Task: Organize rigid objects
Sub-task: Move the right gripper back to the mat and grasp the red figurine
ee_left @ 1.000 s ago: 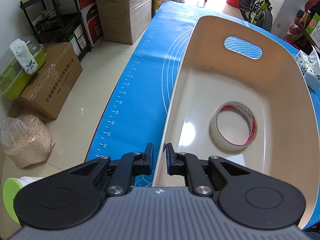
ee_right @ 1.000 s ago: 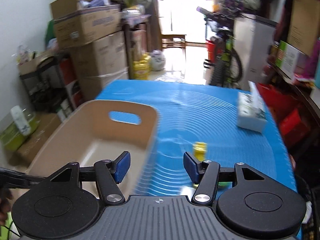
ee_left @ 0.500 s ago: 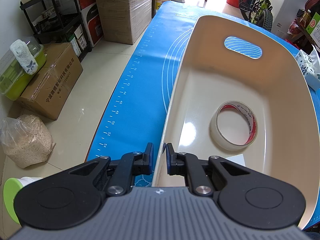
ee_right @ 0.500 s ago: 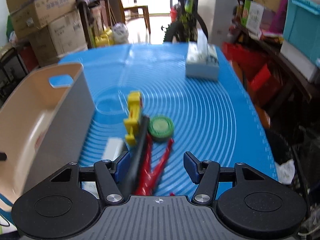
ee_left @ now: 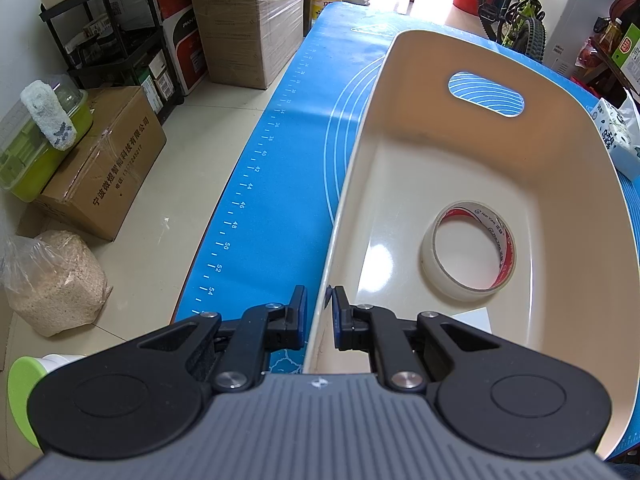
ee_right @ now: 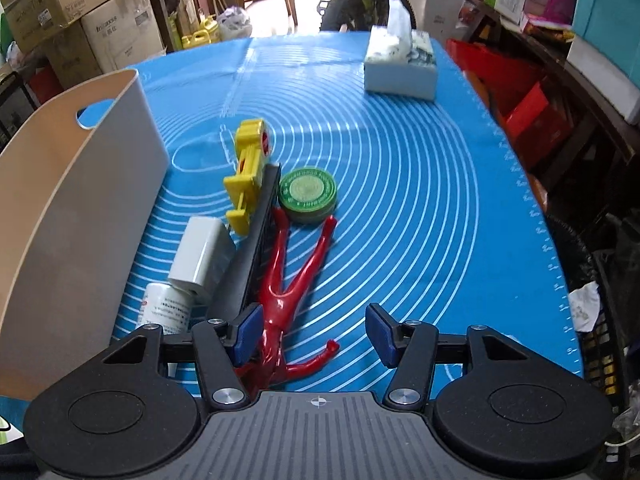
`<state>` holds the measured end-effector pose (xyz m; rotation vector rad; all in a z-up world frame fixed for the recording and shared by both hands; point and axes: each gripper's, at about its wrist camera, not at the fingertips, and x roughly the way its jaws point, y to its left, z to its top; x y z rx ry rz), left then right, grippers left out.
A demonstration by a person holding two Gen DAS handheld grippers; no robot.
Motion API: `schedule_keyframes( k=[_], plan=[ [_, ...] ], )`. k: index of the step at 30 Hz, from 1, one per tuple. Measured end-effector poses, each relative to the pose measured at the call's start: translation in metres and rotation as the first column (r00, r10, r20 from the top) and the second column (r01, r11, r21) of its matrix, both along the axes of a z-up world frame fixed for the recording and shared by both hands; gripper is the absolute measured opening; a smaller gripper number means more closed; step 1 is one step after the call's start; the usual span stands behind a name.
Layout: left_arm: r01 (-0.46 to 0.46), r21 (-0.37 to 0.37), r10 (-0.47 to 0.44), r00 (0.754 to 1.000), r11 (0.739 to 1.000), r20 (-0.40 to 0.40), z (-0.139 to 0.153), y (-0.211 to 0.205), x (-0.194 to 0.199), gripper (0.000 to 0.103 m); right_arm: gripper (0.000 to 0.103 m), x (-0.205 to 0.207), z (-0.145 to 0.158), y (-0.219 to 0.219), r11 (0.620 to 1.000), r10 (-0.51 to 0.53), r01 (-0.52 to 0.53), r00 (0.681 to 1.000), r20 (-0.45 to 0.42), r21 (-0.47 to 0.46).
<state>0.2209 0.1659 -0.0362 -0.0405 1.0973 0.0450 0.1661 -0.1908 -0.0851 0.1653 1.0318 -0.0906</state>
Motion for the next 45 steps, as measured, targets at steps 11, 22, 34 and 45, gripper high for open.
schedule_keyframes(
  k=[11,22,34,45],
  plan=[
    [0.0,0.0,0.0,1.0,1.0,0.0,0.0,0.0,0.0,0.015,0.061,0.02,-0.016,0.001,0.992,0.063,-0.056,0.996,-0.063,0.114],
    [0.001,0.004,-0.001,1.0,1.0,0.0,0.0,0.0,0.0,0.015,0.045,0.028,-0.024,0.014,0.993,0.059,-0.05,0.994,-0.087,0.103],
    [0.002,0.004,-0.002,1.0,1.0,0.0,-0.001,0.002,0.0,0.015,0.035,0.009,-0.007,0.003,0.996,-0.055,0.054,0.998,0.013,0.069],
    [0.002,0.005,-0.002,1.0,1.0,0.0,-0.001,0.001,0.0,0.015,0.035,0.01,0.059,0.017,0.999,-0.035,0.027,0.981,0.192,0.043]
  ],
)
